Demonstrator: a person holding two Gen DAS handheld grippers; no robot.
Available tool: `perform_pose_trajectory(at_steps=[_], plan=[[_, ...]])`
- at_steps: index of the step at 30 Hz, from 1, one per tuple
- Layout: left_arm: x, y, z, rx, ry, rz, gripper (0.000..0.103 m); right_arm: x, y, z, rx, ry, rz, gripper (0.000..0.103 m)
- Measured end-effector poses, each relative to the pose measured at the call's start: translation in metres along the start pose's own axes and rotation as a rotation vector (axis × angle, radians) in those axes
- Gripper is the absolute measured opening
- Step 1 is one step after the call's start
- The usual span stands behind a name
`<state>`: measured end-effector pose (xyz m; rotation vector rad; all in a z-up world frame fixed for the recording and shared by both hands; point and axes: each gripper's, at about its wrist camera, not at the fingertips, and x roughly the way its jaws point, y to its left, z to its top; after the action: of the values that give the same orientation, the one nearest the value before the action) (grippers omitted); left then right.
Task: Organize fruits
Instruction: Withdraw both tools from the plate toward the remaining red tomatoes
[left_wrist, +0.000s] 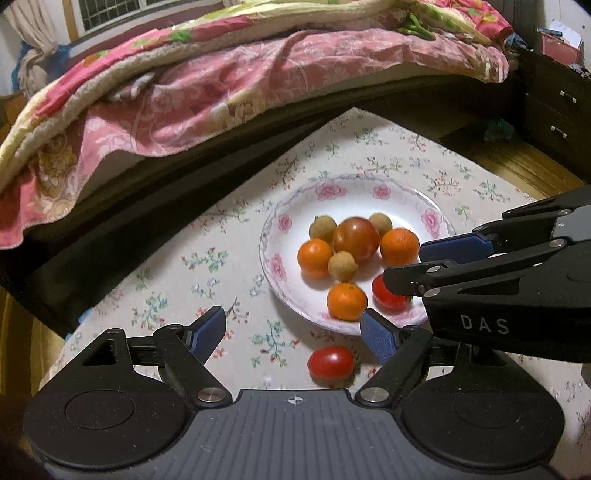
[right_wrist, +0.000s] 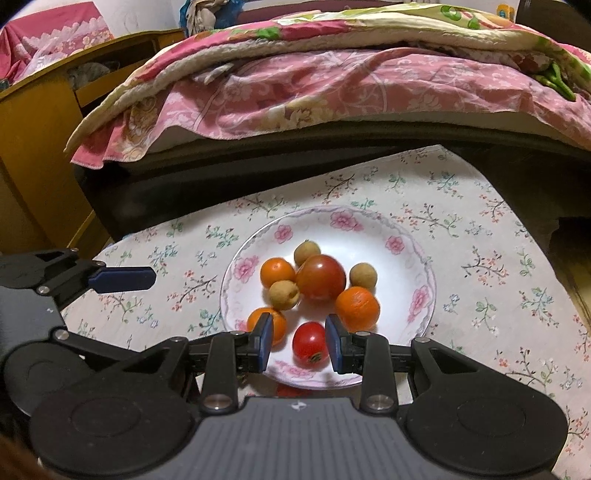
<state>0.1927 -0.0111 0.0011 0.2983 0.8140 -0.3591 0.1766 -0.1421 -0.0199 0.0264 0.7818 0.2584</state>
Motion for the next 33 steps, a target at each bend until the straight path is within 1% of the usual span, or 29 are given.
perform_pose_trajectory(at_steps=[8, 24, 28, 33], plan=[[0.0, 0.004, -0.009, -0.004, 0.045, -0.01, 0.085, 0.003, 0.009, -0.007, -0.014, 0.029, 0.019, 0.034], [0.005, 0.004, -0.022, 0.014, 0.09, -0.018, 0.086, 0.011, 0.017, -0.015, -0.036, 0.077, 0.033, 0.034], [0.006, 0.005, -0.025, 0.016, 0.098, -0.008, 0.086, 0.013, 0.014, -0.016, -0.034, 0.084, 0.026, 0.035], [0.004, 0.017, -0.032, 0.006, 0.105, -0.002, 0.086, 0.01, 0.001, -0.016, -0.006, 0.082, 0.026, 0.034]])
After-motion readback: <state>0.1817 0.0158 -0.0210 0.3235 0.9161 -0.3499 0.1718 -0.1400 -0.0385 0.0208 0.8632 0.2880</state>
